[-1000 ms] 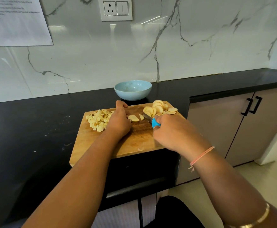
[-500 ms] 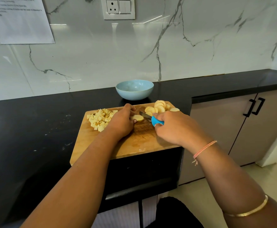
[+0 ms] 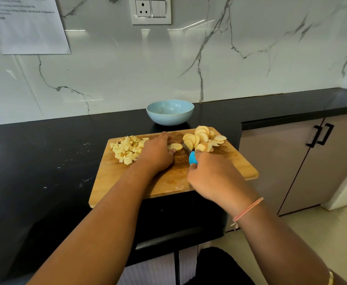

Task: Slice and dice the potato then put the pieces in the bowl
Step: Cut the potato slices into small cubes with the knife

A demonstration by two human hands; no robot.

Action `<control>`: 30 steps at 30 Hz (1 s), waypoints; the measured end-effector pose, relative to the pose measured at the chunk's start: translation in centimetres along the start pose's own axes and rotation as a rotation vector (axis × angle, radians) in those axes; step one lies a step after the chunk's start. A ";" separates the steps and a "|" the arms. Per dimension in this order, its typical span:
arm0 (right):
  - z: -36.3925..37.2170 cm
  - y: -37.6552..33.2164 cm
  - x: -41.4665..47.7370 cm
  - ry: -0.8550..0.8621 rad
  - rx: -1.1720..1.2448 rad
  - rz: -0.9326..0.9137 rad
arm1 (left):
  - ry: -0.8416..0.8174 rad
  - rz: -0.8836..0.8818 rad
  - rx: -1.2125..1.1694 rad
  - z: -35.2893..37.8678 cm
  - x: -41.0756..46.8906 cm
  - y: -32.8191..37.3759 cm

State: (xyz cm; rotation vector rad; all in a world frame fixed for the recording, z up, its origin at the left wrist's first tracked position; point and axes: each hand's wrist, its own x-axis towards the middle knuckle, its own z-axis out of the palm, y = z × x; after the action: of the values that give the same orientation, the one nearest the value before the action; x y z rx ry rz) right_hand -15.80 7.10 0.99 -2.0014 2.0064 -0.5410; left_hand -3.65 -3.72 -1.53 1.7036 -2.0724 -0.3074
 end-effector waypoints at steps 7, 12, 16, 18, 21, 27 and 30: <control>0.2 -0.4 2.2 -0.007 -0.003 0.007 | 0.084 -0.046 0.110 -0.2 -0.4 0.4; -0.6 -0.4 2.4 0.007 0.020 0.005 | 0.036 -0.076 0.102 -0.1 -0.4 0.5; -1.0 -0.7 2.5 -0.064 -0.003 0.016 | 0.034 -0.104 0.010 -0.1 -0.3 0.6; -1.1 -1.1 2.5 -0.072 -0.010 0.027 | 0.044 -0.105 0.000 -0.2 -0.4 0.6; -1.6 -1.9 2.8 -0.086 -0.021 0.027 | 0.044 -0.108 -0.012 -0.2 -0.3 0.6; -2.9 -2.2 2.0 -0.121 -0.024 -0.001 | 0.039 -0.126 0.037 -0.2 -0.1 0.7; -2.7 -1.5 0.2 -0.134 -0.021 -0.004 | 0.029 -0.142 0.024 0.0 0.1 0.7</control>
State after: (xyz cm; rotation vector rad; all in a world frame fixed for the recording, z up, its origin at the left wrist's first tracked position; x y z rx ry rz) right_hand -15.64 7.11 4.12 -1.9982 1.9361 -0.3770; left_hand -4.22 -3.65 -1.19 1.8625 -1.9456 -0.3006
